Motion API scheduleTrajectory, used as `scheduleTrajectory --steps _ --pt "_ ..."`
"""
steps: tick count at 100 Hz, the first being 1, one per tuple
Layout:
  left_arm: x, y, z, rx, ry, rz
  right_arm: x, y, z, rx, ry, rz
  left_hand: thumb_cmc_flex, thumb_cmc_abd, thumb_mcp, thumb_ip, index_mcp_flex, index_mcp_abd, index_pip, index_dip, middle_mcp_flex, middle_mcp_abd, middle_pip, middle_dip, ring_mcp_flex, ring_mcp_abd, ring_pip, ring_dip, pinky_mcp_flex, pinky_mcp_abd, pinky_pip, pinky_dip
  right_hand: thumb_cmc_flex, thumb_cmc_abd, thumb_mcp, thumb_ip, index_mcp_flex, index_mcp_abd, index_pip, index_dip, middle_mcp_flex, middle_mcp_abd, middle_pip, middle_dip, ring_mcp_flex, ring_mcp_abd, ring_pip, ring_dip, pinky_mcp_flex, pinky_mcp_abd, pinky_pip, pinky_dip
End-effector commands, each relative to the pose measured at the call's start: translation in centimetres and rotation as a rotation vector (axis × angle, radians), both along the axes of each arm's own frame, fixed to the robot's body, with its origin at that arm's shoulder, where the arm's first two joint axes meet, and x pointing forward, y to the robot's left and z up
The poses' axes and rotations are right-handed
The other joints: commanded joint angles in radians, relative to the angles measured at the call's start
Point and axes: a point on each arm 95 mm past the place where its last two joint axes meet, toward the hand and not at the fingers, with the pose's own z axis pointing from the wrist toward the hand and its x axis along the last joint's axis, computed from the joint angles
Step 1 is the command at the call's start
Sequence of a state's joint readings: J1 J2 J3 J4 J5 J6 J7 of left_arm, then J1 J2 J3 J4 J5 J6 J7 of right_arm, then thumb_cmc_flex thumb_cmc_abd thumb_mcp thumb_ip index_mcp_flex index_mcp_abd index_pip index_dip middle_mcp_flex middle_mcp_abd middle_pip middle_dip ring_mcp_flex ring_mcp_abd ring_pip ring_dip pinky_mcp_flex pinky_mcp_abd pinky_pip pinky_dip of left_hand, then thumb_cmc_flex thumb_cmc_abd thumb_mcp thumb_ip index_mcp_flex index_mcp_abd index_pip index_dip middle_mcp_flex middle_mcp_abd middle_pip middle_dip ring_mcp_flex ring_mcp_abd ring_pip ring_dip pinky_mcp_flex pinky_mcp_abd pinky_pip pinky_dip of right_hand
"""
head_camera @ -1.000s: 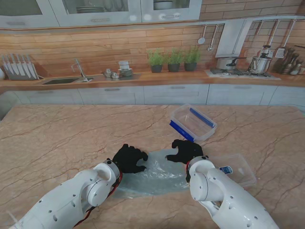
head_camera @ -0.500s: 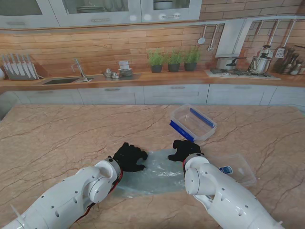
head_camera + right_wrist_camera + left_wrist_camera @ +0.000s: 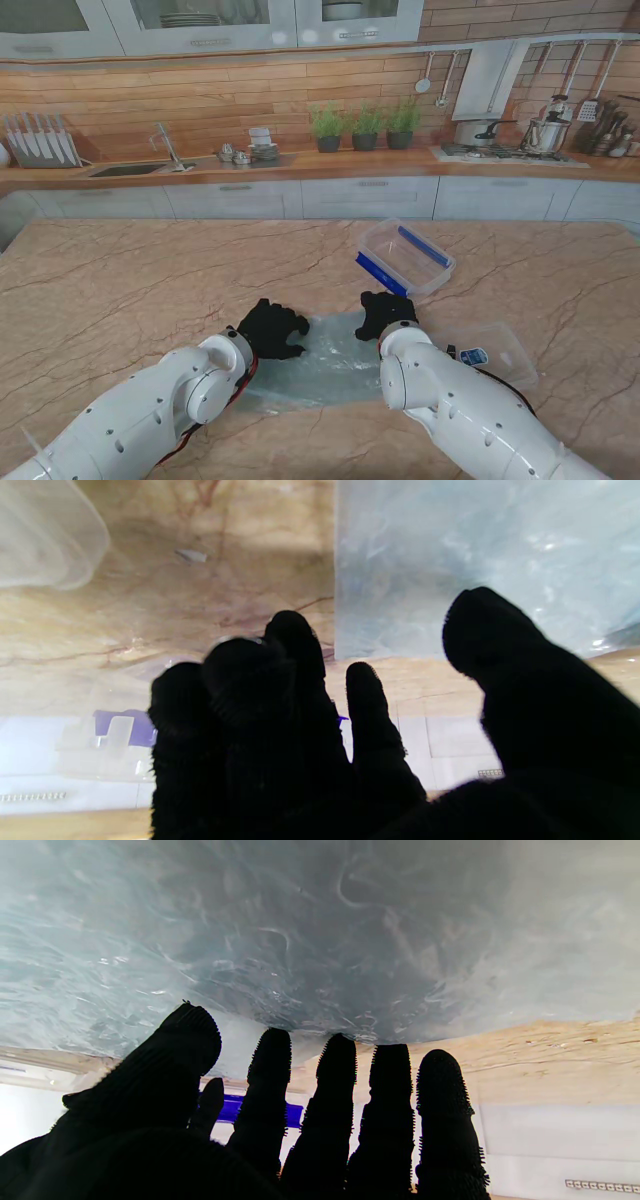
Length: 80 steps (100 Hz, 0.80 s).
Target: Fold the bubble film and place it into the plastic crate
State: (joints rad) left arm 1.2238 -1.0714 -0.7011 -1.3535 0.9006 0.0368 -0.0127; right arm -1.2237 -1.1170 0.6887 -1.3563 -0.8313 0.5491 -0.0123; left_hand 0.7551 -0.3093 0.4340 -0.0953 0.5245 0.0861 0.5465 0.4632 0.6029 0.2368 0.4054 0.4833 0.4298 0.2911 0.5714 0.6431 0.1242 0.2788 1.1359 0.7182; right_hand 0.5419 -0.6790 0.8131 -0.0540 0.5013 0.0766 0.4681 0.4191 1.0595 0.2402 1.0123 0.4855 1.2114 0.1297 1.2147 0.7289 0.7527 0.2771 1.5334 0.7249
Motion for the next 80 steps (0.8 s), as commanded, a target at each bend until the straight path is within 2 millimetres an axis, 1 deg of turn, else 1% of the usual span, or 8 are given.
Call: scheduleTrajectory --steps 1,15,27,37,46,58,68,80 --pt "-0.7 0.4 -1.4 0.022 0.044 0.006 -0.1 0.3 -0.5 -0.009 0.005 0.010 -0.007 -0.003 0.019 0.040 0.021 0.009 0.002 0.006 0.019 0.014 0.008 0.003 -0.027 0.020 0.021 0.011 -0.006 0.010 0.030 0.001 0.033 -0.053 0.018 0.000 -0.055 0.011 -0.002 -0.007 0.014 0.014 0.041 0.014 0.058 0.006 0.032 -0.012 0.028 -0.053 0.084 -0.011" --pt "-0.7 0.4 -1.4 0.022 0.048 0.008 0.1 0.4 -0.8 -0.020 0.023 0.006 -0.008 0.000 0.016 0.040 0.025 0.009 0.005 0.007 0.022 0.014 0.008 0.003 -0.026 0.021 0.021 0.011 -0.004 0.009 0.031 0.001 0.045 -0.068 0.006 -0.002 -0.100 0.003 0.000 -0.015 0.003 0.012 0.047 0.015 0.064 0.001 0.029 -0.015 0.035 -0.058 0.085 -0.018" --pt "-0.6 0.4 -1.4 0.021 0.049 0.011 0.1 0.3 -1.2 -0.030 0.062 0.001 -0.009 0.002 0.014 0.039 0.025 0.008 0.005 0.007 0.021 0.012 0.008 0.004 -0.026 0.021 0.021 0.011 -0.005 0.011 0.032 0.001 0.061 -0.081 0.010 0.001 0.012 -0.029 0.111 0.009 -0.009 0.014 0.058 0.021 0.067 -0.005 0.027 -0.018 0.037 -0.062 0.088 -0.027" --pt "-0.6 0.4 -1.4 0.022 0.052 0.012 0.1 0.4 -1.4 -0.043 0.069 0.009 -0.009 0.004 0.011 0.040 0.026 0.008 0.005 0.007 0.021 0.014 0.008 0.004 -0.026 0.022 0.022 0.012 -0.005 0.009 0.032 0.001 0.070 -0.103 0.048 -0.003 0.192 -0.083 0.263 0.109 -0.042 0.032 0.050 0.040 0.053 -0.006 0.008 -0.020 0.028 -0.065 0.072 -0.037" --pt "-0.6 0.4 -1.5 0.019 0.056 0.014 0.1 0.5 -1.5 -0.048 0.071 0.015 -0.009 0.008 0.008 0.040 0.026 0.009 0.006 0.007 0.021 0.014 0.007 0.004 -0.027 0.023 0.022 0.012 -0.007 0.009 0.032 0.001 0.109 -0.136 0.044 -0.070 0.196 -0.176 0.432 0.221 -0.075 0.026 0.038 0.059 0.017 0.005 0.000 -0.008 -0.003 -0.054 0.048 -0.033" --pt "-0.6 0.4 -1.5 0.020 0.057 0.014 0.1 0.6 -1.5 -0.044 0.070 0.021 -0.006 0.014 0.004 0.040 0.026 0.009 0.005 0.007 0.022 0.015 0.008 0.004 -0.027 0.021 0.022 0.011 -0.006 0.009 0.033 0.001 0.138 -0.148 0.052 -0.087 0.189 -0.277 0.600 0.313 -0.125 0.011 0.032 0.080 -0.050 0.023 -0.004 0.012 -0.069 -0.035 0.012 -0.020" --pt "-0.6 0.4 -1.5 0.020 0.060 0.014 0.1 0.8 -1.4 -0.031 0.064 0.032 -0.003 0.016 0.002 0.041 0.027 0.007 0.006 0.007 0.021 0.014 0.007 0.004 -0.028 0.022 0.021 0.011 -0.007 0.009 0.032 0.001 0.151 -0.116 0.064 -0.087 0.239 -0.309 0.665 0.359 -0.212 0.043 0.000 0.084 -0.154 0.050 -0.034 0.022 -0.174 -0.022 -0.057 -0.021" --pt "-0.6 0.4 -1.5 0.017 0.060 0.015 0.0 0.9 -1.2 0.019 0.050 0.040 -0.002 0.017 -0.001 0.042 0.026 0.007 0.006 0.007 0.020 0.014 0.007 0.004 -0.028 0.022 0.021 0.011 -0.007 0.009 0.032 0.001 0.172 -0.031 0.031 -0.076 0.248 -0.302 0.652 0.340 -0.277 0.070 -0.120 0.024 -0.291 0.103 -0.189 -0.015 -0.296 -0.006 -0.172 -0.023"
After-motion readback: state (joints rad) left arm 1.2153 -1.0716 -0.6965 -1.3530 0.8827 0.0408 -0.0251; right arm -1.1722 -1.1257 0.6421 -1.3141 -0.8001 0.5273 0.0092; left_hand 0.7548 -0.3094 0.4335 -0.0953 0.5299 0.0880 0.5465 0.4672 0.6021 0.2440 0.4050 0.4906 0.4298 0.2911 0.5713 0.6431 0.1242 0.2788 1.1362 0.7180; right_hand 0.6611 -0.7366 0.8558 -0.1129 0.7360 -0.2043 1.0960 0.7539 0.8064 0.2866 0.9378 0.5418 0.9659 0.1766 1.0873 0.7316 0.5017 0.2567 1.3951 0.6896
